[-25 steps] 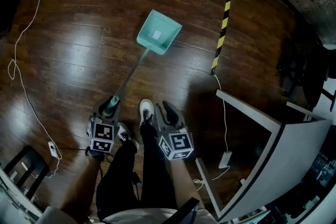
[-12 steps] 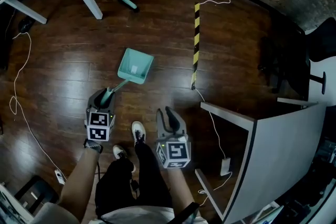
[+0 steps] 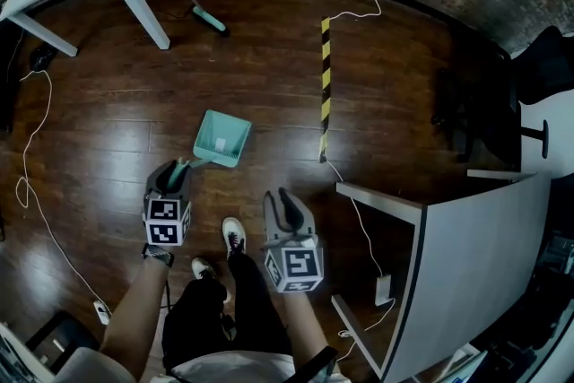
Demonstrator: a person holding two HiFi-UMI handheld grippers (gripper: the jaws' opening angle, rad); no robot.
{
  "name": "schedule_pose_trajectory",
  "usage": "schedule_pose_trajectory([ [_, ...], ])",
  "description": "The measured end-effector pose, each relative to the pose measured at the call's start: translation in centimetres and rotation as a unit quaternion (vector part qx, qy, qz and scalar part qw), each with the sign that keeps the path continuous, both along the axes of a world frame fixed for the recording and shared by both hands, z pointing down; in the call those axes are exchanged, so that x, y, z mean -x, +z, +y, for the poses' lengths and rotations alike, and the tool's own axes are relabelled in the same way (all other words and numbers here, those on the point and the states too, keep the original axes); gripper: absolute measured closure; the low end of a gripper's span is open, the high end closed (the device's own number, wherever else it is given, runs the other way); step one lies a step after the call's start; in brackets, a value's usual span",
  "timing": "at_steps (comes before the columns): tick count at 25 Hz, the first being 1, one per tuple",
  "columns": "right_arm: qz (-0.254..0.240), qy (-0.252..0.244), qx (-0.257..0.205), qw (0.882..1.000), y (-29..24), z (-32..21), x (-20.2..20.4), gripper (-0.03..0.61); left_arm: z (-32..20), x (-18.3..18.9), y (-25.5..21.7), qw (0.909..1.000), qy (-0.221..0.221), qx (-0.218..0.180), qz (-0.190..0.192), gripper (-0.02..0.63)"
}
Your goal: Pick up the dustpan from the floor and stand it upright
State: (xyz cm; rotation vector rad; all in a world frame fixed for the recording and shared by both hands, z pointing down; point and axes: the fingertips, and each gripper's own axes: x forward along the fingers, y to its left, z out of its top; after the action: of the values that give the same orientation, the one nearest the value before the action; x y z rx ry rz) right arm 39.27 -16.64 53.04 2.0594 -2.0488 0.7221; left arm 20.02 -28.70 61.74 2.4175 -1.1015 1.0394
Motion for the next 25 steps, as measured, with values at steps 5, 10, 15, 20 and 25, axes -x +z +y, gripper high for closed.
schedule_pose_trajectory([
  [5,0.003,-0.005,-0.011,1.0,-1.4,-0.9,0.7,0.499,-0.1,0.6,-1.7,0.9997,0.003,-0.024,0.01,0.459],
  [10,0.003,-0.011,-0.023,1.0,-3.3,-1.5,2.1,0.502,-1.2,1.3,-4.6,0.9979,0.004,-0.06,0.023,0.459],
  [15,-0.008,-0.011,-0.036,0.999,-6.2,-1.6,3.5,0.499,-0.8,2.1,-10.1,0.9934,0.006,-0.097,0.061,0.599],
  [20,-0.016,-0.009,-0.045,0.999,-9.6,-1.3,5.3,0.506,1.2,3.1,-14.8,0.989,0.036,-0.122,0.076,0.62],
  [25,-0.007,-0.036,-0.079,0.996,-14.9,-0.2,7.1,0.592,5.3,2.6,-20.4,0.9801,0.094,-0.13,0.117,0.621],
])
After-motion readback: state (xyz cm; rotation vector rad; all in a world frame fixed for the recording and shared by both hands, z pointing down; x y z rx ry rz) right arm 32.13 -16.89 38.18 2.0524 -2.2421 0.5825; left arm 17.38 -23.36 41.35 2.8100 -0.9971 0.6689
